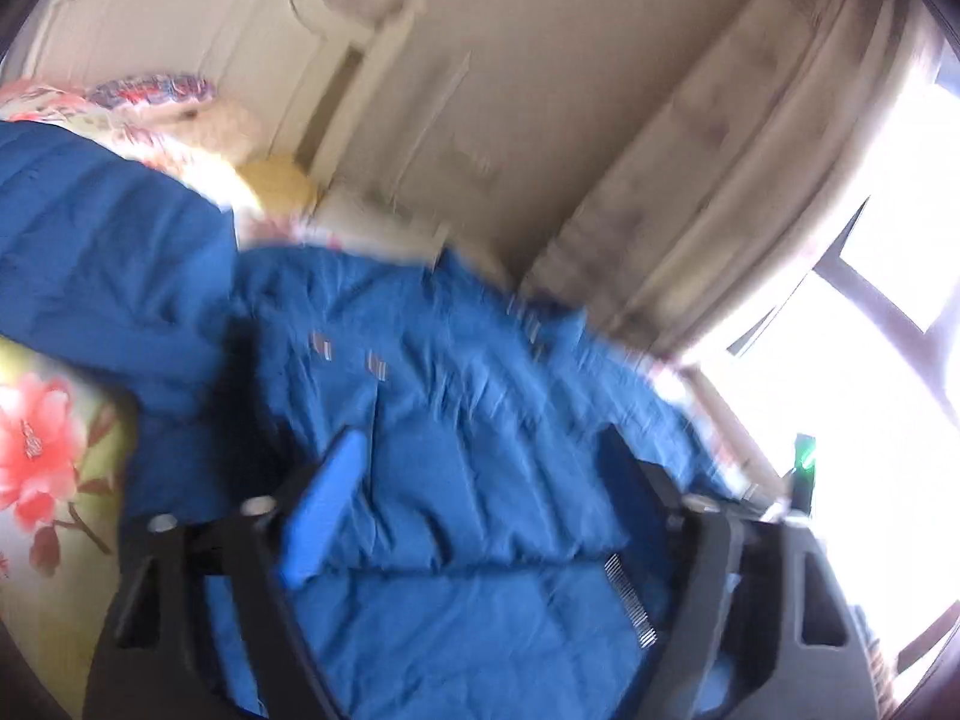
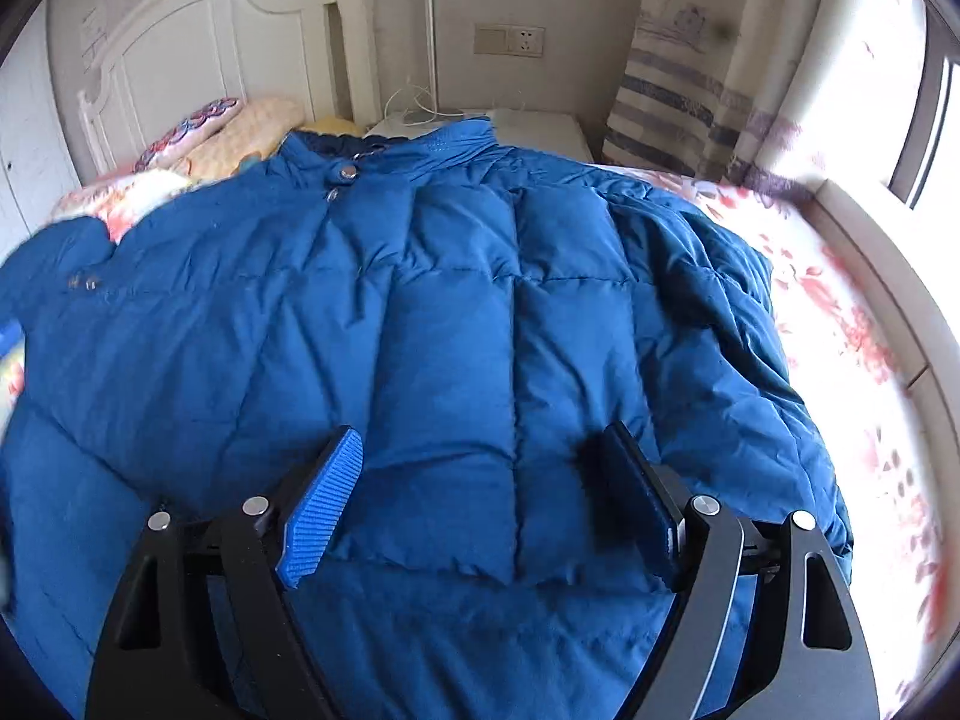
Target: Fold large clothes
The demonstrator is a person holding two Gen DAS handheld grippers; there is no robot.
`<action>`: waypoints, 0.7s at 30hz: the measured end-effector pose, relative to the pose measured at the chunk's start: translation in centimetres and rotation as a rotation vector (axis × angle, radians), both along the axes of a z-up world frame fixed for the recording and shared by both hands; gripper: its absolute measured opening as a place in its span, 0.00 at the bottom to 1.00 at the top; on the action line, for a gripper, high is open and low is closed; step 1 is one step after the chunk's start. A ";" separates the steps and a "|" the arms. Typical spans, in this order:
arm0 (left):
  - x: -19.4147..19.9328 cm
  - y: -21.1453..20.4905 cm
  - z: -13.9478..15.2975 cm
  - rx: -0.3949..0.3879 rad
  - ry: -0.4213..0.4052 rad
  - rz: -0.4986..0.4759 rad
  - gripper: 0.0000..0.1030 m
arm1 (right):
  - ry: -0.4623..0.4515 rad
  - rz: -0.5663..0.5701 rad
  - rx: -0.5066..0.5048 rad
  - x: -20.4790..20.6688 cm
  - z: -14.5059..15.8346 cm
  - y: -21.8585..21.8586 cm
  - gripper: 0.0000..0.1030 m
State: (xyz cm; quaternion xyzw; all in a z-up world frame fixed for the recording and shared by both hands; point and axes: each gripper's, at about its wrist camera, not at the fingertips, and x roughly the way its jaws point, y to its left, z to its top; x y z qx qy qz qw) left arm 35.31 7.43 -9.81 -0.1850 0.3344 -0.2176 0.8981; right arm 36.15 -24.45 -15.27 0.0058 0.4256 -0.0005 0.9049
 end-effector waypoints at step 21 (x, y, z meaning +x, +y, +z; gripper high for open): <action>-4.6 26.2 -0.2 -0.490 0.049 0.801 0.90 | -0.013 -0.001 -0.017 -0.2 0.1 0.3 0.77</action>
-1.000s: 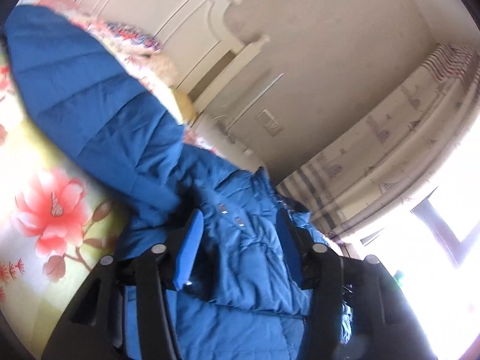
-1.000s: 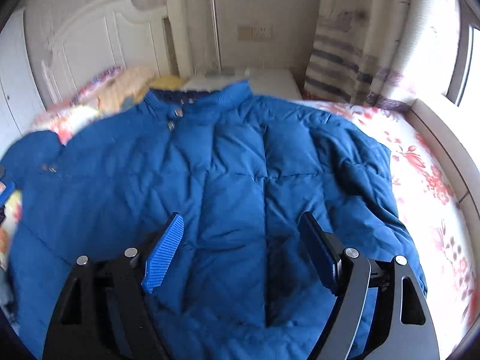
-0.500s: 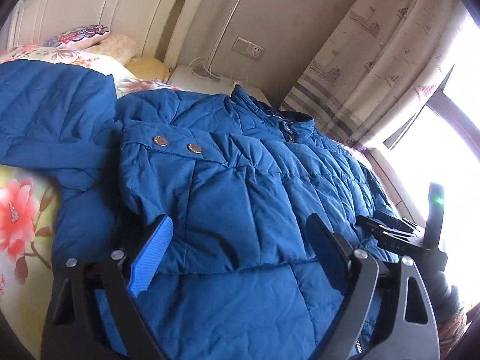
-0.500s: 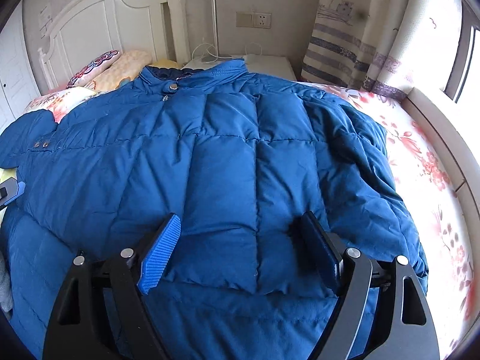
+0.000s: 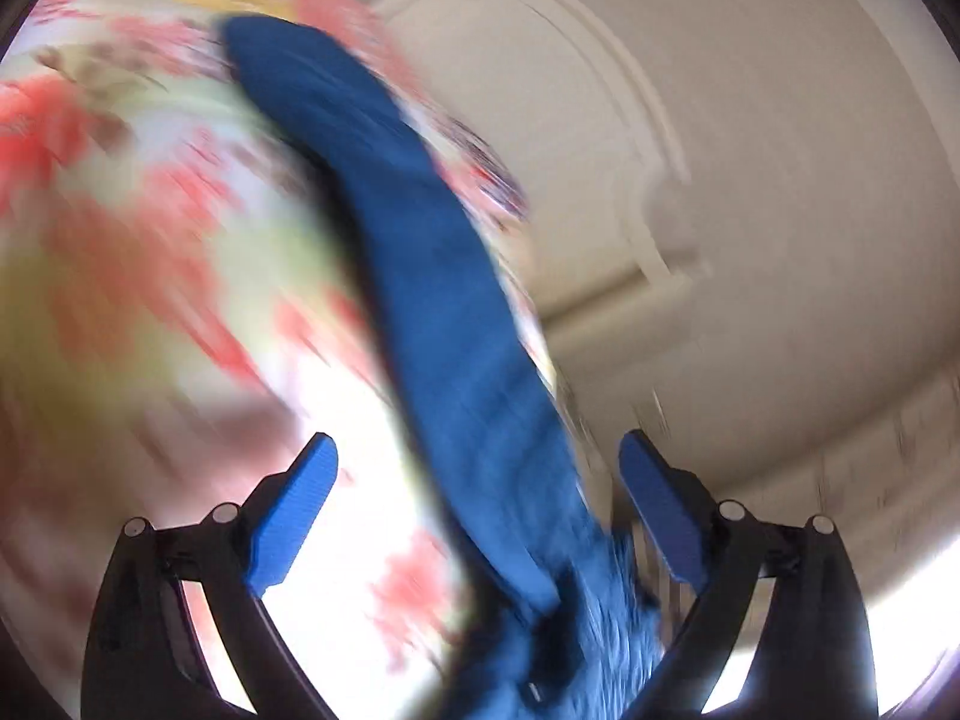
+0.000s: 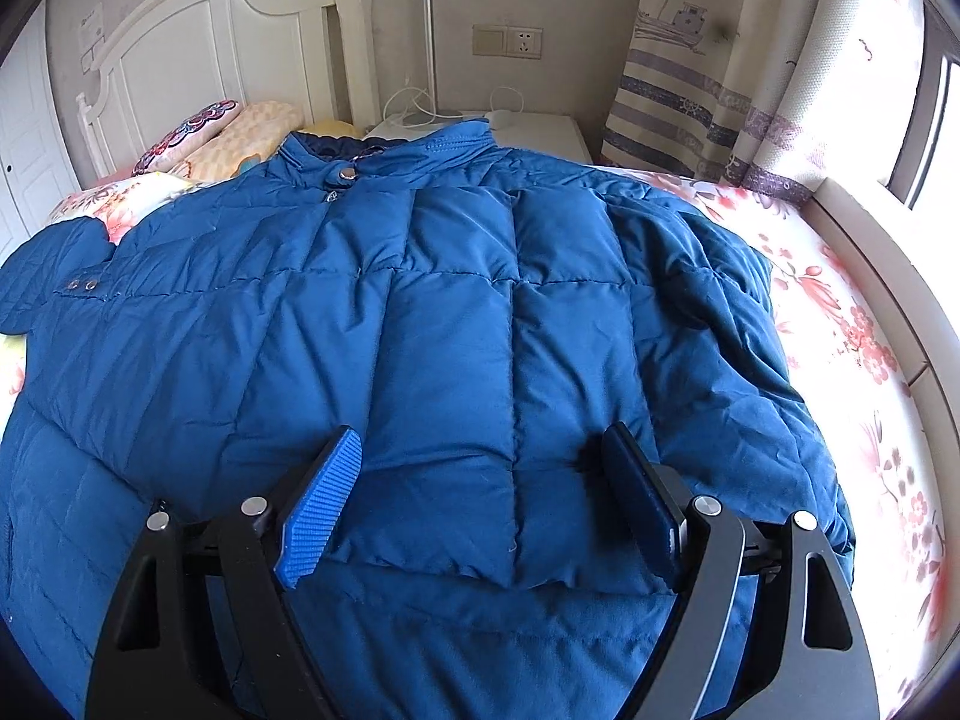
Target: Fold large clothes
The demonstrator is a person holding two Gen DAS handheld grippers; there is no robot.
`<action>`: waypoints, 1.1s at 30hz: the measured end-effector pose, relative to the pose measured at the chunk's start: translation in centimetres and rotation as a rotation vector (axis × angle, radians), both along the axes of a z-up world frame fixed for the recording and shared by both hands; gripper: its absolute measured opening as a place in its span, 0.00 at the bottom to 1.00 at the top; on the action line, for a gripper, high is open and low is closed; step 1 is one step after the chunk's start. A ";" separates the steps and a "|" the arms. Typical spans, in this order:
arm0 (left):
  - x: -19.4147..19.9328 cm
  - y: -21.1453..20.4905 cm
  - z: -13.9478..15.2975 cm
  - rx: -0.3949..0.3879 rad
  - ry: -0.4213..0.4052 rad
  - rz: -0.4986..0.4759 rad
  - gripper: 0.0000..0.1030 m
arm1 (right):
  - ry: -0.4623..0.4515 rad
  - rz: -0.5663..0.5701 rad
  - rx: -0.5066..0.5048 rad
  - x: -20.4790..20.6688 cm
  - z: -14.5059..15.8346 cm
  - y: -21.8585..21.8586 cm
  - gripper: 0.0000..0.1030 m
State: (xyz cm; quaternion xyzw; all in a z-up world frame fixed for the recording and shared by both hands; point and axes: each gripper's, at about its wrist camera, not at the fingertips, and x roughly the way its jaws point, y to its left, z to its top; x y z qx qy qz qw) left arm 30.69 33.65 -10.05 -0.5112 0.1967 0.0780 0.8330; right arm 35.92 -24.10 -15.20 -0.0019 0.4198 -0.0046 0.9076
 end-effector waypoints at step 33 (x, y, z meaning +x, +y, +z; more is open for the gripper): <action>5.3 -42.7 2.5 0.830 -0.046 -0.992 0.38 | -0.186 -0.187 0.367 -2.7 1.1 -6.8 0.75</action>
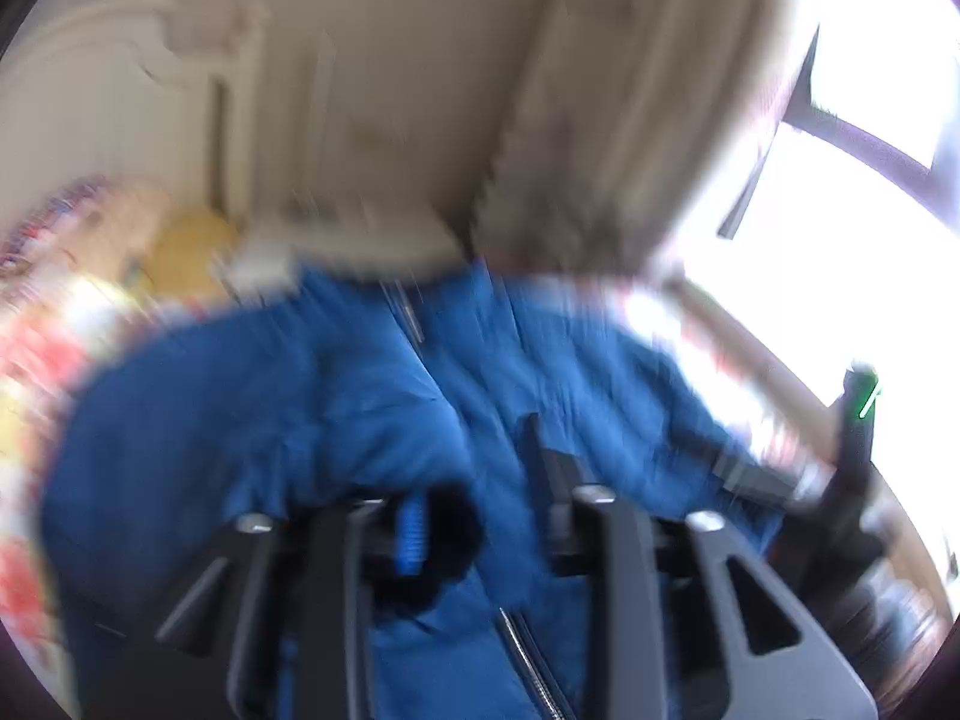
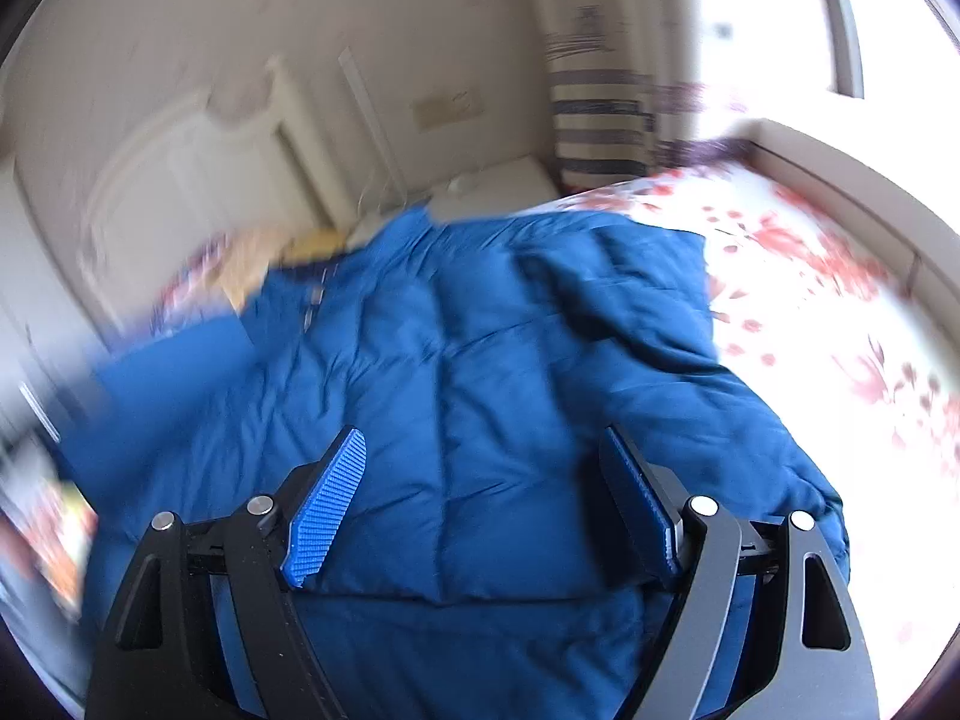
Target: Fold large clothes
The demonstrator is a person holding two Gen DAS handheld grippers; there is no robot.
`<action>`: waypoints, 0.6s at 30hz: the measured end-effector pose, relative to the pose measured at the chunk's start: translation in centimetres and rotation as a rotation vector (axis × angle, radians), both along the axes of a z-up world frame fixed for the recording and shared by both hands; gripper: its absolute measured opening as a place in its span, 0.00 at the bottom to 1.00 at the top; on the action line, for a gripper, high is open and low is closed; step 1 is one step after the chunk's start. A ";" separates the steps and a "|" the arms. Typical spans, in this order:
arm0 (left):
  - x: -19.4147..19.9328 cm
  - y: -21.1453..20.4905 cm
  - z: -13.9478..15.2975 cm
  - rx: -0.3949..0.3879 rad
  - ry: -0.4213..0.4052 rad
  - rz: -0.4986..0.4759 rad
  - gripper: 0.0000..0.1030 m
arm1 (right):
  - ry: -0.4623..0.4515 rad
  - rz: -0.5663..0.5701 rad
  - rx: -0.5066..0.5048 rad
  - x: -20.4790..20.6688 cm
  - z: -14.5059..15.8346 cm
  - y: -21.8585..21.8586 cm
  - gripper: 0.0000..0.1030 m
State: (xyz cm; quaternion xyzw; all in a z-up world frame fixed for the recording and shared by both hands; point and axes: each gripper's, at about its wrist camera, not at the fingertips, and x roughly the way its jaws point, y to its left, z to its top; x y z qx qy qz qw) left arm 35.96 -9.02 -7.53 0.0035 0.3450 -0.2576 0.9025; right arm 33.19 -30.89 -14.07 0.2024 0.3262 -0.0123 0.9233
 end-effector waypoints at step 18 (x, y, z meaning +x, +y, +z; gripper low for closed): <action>-7.3 10.3 5.1 -0.158 -0.258 0.012 0.83 | -0.007 -0.001 0.004 0.0 0.2 -0.1 0.75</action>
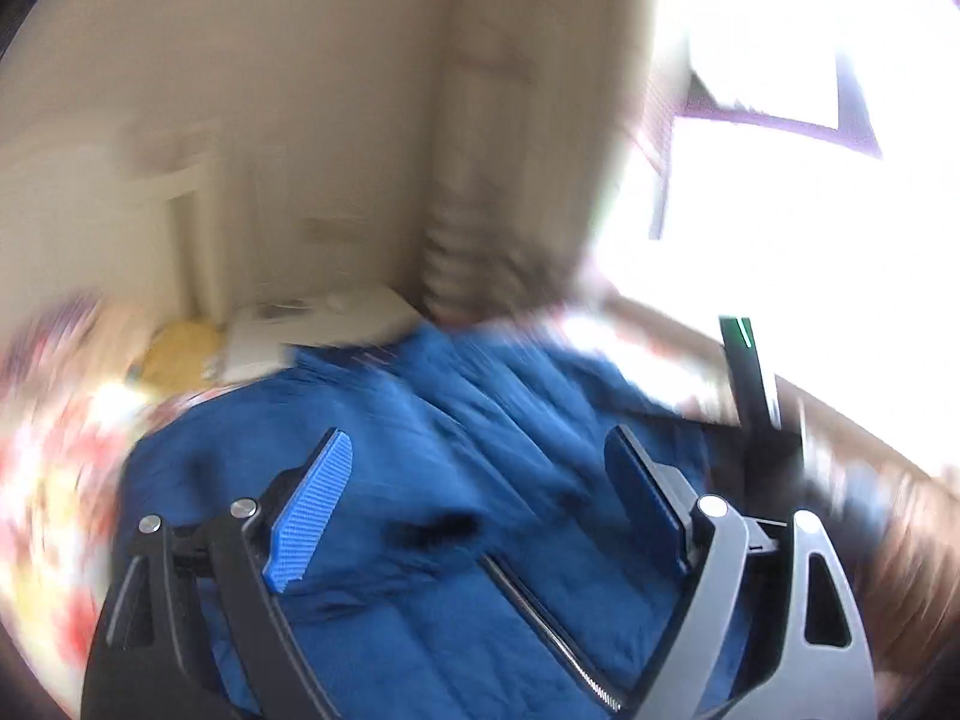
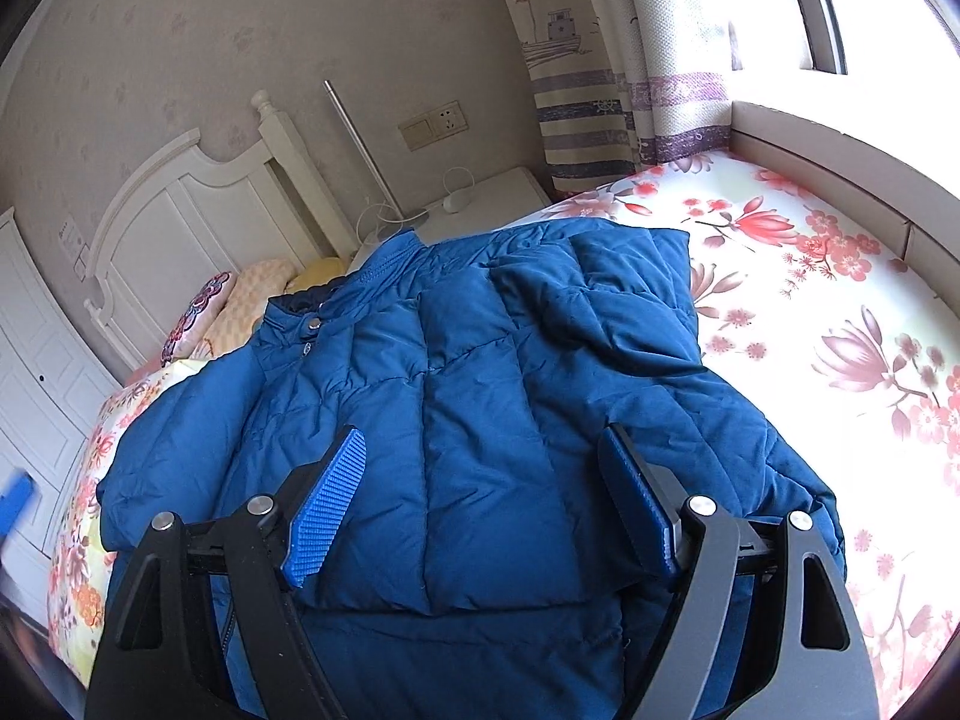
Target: Fold large clothes
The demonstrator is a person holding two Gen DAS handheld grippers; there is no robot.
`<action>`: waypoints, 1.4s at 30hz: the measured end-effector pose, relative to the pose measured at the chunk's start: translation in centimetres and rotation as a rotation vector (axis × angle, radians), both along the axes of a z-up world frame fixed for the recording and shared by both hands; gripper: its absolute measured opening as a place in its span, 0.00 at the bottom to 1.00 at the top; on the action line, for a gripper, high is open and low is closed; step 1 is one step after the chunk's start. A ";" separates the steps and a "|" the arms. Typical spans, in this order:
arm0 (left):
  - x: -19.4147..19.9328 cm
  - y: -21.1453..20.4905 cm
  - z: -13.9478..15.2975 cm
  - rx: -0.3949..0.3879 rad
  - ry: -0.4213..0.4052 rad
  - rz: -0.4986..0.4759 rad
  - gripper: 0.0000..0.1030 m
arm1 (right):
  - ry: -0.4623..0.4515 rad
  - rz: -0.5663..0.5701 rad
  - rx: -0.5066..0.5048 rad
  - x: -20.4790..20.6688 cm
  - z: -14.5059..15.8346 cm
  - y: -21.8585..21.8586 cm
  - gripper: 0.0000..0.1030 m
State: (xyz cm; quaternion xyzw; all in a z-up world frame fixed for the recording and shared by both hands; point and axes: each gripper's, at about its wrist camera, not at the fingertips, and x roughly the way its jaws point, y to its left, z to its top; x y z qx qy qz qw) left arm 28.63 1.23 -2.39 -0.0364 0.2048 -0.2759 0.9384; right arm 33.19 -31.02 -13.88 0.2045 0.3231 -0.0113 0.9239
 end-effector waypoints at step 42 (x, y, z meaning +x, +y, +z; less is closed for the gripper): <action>0.4 15.6 -7.2 -0.188 0.179 0.784 0.87 | -0.114 0.681 -0.773 -0.3 1.8 29.4 0.70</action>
